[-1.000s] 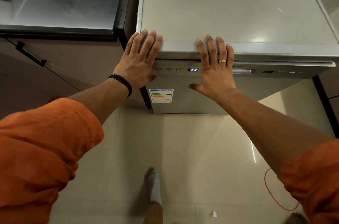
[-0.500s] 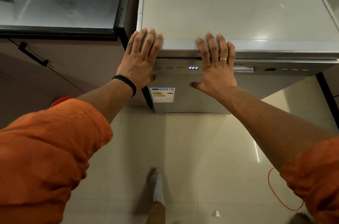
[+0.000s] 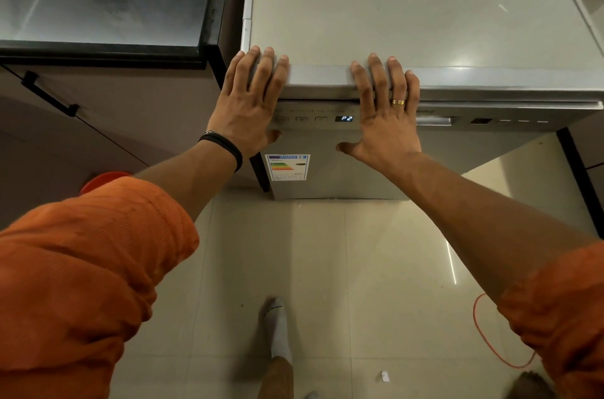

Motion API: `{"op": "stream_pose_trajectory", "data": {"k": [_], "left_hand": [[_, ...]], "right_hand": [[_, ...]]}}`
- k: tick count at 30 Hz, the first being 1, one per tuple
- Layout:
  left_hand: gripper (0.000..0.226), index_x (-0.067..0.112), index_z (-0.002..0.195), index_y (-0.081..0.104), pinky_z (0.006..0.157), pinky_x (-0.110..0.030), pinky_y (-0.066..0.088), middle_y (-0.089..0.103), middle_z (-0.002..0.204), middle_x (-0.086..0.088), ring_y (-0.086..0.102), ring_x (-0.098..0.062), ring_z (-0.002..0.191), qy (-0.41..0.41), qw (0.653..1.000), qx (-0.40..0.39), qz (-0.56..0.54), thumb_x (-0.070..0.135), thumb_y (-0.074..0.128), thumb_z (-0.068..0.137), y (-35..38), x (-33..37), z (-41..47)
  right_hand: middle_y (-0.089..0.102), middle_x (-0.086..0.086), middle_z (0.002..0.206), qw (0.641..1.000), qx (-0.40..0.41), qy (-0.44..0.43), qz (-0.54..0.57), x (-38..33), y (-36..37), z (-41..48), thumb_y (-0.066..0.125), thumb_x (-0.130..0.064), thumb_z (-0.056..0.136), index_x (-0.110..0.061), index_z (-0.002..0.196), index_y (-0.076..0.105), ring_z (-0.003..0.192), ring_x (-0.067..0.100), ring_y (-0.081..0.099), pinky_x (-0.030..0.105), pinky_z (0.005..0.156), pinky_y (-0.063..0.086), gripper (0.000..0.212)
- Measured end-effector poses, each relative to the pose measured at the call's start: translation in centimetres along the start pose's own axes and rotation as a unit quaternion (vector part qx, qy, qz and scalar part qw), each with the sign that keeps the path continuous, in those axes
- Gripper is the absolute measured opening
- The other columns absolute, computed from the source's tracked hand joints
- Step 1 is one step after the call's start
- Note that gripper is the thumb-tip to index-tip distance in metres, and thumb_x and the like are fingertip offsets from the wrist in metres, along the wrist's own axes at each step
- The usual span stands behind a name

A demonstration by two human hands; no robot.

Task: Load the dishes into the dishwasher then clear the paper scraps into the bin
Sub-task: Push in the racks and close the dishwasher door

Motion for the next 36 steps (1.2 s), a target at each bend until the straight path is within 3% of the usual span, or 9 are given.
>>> {"op": "stream_pose_trajectory", "data": {"k": [13, 21, 29, 33, 36], "left_hand": [[0.122, 0.008, 0.158, 0.007, 0.124, -0.055, 0.01, 0.022, 0.16, -0.022, 0.018, -0.044, 0.148, 0.001, 1.0, -0.007, -0.022, 0.057, 0.078, 0.071, 0.1, 0.0, -0.1], [0.123, 0.007, 0.158, 0.01, 0.124, -0.053, 0.01, 0.019, 0.161, -0.021, 0.013, -0.043, 0.151, 0.003, 0.996, -0.058, -0.063, 0.06, 0.075, 0.068, -1.7, 0.2, -0.3], [0.128, 0.011, 0.16, 0.001, 0.126, -0.047, 0.008, 0.007, 0.166, -0.017, 0.002, -0.038, 0.154, -0.001, 0.977, -0.184, -0.111, 0.069, 0.072, 0.071, -4.5, -0.1, 0.1], [0.125, 0.012, 0.16, 0.003, 0.126, -0.044, 0.012, 0.008, 0.166, -0.015, 0.003, -0.035, 0.154, 0.001, 0.96, -0.243, -0.138, 0.066, 0.074, 0.072, -5.9, -0.5, 0.6], [0.112, 0.015, 0.159, 0.015, 0.121, -0.045, 0.025, 0.022, 0.162, -0.01, 0.017, -0.032, 0.151, -0.003, 0.951, -0.262, -0.164, 0.063, 0.073, 0.076, -7.3, -1.3, 1.7]], "right_hand": [[0.006, 0.016, 0.166, 1.0, -0.021, 0.003, -0.002, -0.2, -0.5, -0.3, 0.08, -0.069, 0.06, -0.016, 0.16, -0.001, 0.153, 0.042, 0.002, 0.058, 0.123, 0.006, 0.139], [-0.01, 0.016, 0.167, 0.989, -0.145, -0.022, -0.002, -0.3, -2.8, -0.3, 0.081, -0.07, 0.061, -0.016, 0.158, -0.017, 0.153, 0.04, -0.01, 0.055, 0.124, 0.003, 0.148], [-0.019, 0.011, 0.166, 0.959, -0.279, -0.028, 0.045, 0.0, -5.5, 0.7, 0.081, -0.067, 0.065, -0.02, 0.157, -0.021, 0.153, 0.036, -0.016, 0.05, 0.126, 0.002, 0.146], [-0.008, 0.011, 0.168, 0.942, -0.328, -0.033, 0.061, 0.1, -7.6, 1.6, 0.082, -0.064, 0.068, -0.02, 0.16, -0.01, 0.154, 0.036, -0.005, 0.048, 0.125, 0.012, 0.137], [0.015, 0.011, 0.164, 0.937, -0.34, -0.033, 0.071, 0.3, -9.4, 3.0, 0.083, -0.057, 0.071, -0.021, 0.159, 0.012, 0.15, 0.036, 0.019, 0.051, 0.117, 0.033, 0.119]]}}
Point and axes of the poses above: each hand's wrist, its own z-axis towards the middle knuckle, its own y-axis out of the palm, x = y × z, the point moved 6 cm from there along z, towards the middle knuckle
